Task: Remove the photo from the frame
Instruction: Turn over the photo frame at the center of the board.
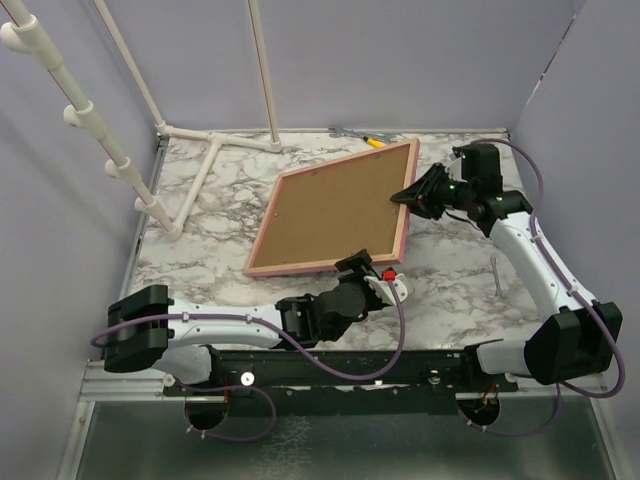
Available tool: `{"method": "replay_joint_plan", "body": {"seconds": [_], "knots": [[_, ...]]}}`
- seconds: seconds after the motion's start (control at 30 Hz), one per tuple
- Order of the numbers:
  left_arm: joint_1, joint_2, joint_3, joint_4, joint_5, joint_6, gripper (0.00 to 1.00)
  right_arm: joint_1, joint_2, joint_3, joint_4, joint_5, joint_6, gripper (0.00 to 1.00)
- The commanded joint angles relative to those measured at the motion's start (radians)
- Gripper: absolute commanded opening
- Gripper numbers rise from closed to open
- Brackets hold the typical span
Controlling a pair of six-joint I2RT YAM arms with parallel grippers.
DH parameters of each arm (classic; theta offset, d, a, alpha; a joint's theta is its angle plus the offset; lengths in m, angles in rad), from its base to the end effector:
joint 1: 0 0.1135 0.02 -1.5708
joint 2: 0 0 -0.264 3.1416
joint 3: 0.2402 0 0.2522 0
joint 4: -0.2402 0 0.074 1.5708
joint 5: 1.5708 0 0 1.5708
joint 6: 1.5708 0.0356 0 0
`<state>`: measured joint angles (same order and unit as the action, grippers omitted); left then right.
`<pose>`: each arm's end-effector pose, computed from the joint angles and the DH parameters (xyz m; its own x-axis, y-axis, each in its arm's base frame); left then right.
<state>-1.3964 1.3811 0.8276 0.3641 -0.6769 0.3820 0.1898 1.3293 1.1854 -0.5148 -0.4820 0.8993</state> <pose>0.0758 -0.3015 0.2759 0.2161 0.4483 -0.8674 0.6255 0.6186 0.4755 0.2830 0.0712 0.3295 -0.7867 0.5553 -0.2699 0.1426 0.5888 0.7956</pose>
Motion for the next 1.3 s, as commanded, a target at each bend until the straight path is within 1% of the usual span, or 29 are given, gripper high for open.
{"method": "replay_joint_plan", "body": {"seconds": [0.0,0.07,0.2,0.33,0.43,0.5,0.57,0.67,0.7,0.73,0.77,0.8,0.87,1.03,1.1,1.23,1.27], "knots": [[-0.004,0.029,0.04,-0.011,-0.063,0.036,0.7,-0.004,-0.044,0.046,-0.019,0.024,0.051,0.08],[-0.004,0.046,0.05,-0.004,-0.072,0.057,0.63,-0.004,-0.05,0.052,-0.029,0.018,0.055,0.08],[-0.004,0.078,0.05,0.042,-0.108,0.111,0.59,-0.004,-0.067,0.055,-0.052,0.023,0.054,0.08],[-0.004,0.096,0.056,0.069,-0.12,0.141,0.47,-0.004,-0.076,0.061,-0.071,0.028,0.05,0.08],[-0.004,0.114,0.068,0.075,-0.123,0.151,0.46,-0.004,-0.082,0.059,-0.076,0.029,0.048,0.09],[-0.004,0.127,0.076,0.083,-0.134,0.157,0.44,-0.004,-0.088,0.062,-0.082,0.035,0.039,0.11],[-0.003,0.135,0.08,0.097,-0.138,0.168,0.38,-0.004,-0.097,0.068,-0.1,0.051,0.032,0.13],[-0.003,0.146,0.089,0.108,-0.145,0.175,0.2,-0.004,-0.114,0.065,-0.11,0.069,0.023,0.17],[-0.002,0.149,0.096,0.108,-0.147,0.177,0.16,-0.004,-0.117,0.065,-0.11,0.072,0.02,0.18],[-0.003,0.15,0.099,0.108,-0.145,0.181,0.14,-0.004,-0.119,0.067,-0.111,0.074,0.017,0.21],[-0.003,0.15,0.101,0.108,-0.14,0.184,0.11,-0.004,-0.119,0.071,-0.113,0.075,0.013,0.26],[-0.003,0.147,0.104,0.107,-0.136,0.183,0.06,-0.004,-0.119,0.076,-0.114,0.076,0.005,0.32],[-0.003,0.138,0.108,0.107,-0.135,0.174,0.0,-0.004,-0.119,0.089,-0.115,0.083,-0.008,0.47],[-0.003,0.099,0.101,0.107,-0.135,0.152,0.0,-0.005,-0.126,0.117,-0.136,0.154,-0.049,0.51],[-0.002,0.082,0.095,0.107,-0.139,0.137,0.0,-0.006,-0.132,0.128,-0.149,0.204,-0.067,0.59],[-0.003,0.044,0.084,0.107,-0.133,0.108,0.0,-0.006,-0.159,0.158,-0.163,0.343,-0.119,0.7],[-0.003,0.034,0.083,0.107,-0.131,0.103,0.0,-0.006,-0.167,0.164,-0.161,0.383,-0.133,0.71]]}}
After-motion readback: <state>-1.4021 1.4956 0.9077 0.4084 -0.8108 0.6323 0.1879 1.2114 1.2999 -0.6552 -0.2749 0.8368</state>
